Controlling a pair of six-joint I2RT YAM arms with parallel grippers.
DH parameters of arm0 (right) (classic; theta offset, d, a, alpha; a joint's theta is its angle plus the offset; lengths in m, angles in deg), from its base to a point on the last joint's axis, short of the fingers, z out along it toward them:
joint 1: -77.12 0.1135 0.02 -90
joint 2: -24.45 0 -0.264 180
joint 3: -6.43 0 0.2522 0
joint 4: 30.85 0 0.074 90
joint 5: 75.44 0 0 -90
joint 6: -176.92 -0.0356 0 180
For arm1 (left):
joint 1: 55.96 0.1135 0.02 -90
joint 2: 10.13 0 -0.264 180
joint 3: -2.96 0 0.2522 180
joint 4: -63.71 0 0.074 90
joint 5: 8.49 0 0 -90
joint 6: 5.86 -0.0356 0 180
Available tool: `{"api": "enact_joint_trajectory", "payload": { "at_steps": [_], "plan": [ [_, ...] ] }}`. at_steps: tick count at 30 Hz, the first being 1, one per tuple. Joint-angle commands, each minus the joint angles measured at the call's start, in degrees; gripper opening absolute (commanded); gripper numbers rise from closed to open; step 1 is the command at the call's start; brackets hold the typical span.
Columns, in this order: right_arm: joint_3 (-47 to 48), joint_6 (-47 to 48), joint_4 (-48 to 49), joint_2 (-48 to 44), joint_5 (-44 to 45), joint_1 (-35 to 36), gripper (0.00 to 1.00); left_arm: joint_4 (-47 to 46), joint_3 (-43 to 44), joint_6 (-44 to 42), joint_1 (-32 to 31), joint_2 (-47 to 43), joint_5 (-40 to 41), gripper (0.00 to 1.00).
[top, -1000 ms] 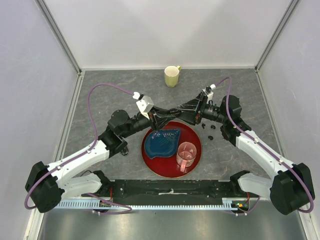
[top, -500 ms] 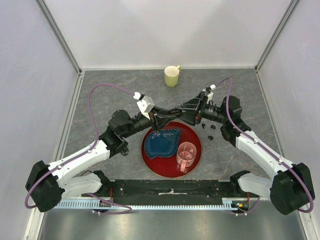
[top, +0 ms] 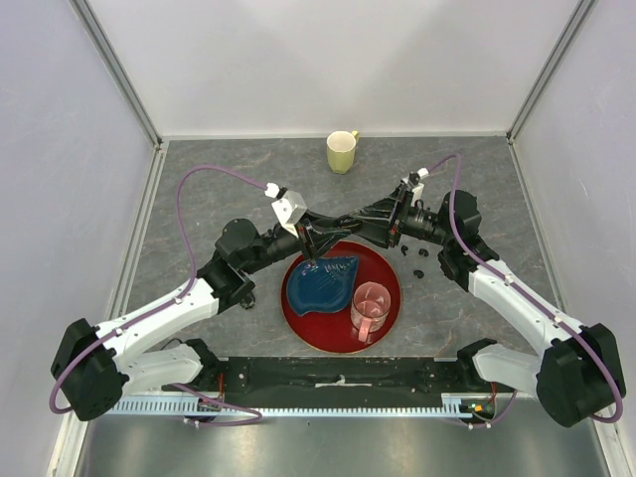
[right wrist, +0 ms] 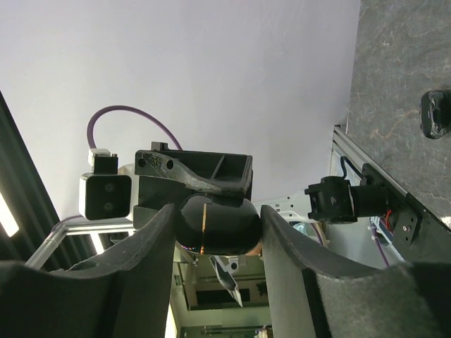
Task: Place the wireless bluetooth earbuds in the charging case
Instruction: Pick up the charging case at the center of the board.
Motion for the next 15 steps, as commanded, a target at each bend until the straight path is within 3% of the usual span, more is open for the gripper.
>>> {"api": "enact_joint_trajectory", "payload": {
  "at_steps": [1, 2, 3, 6, 15],
  "plan": [
    [1.51, -0.79, 3.41, -0.52, -1.3, 0.31, 0.35, -1.6, 1.08, -1.64, -0.25, 0.52, 1.6, 0.07],
    [1.59, -0.7, 3.41, -0.52, -1.3, 0.31, 0.3, -1.69, 1.17, -1.46, -0.25, 0.52, 1.6, 0.11],
    [1.68, -0.7, 3.32, -0.61, -1.3, 0.22, 0.28, -1.78, 1.09, -1.19, -0.16, 0.6, 1.69, 0.21],
    [1.77, -0.7, 3.15, -0.52, -1.48, 0.4, 0.25, -2.74, 0.82, -0.76, -0.25, 0.69, 1.51, 0.33],
    [1.33, -3.68, 6.48, -0.43, -1.57, 0.49, 0.25, -12.66, -2.08, 2.23, -0.25, 1.74, -0.24, 0.42]
  ]
}}
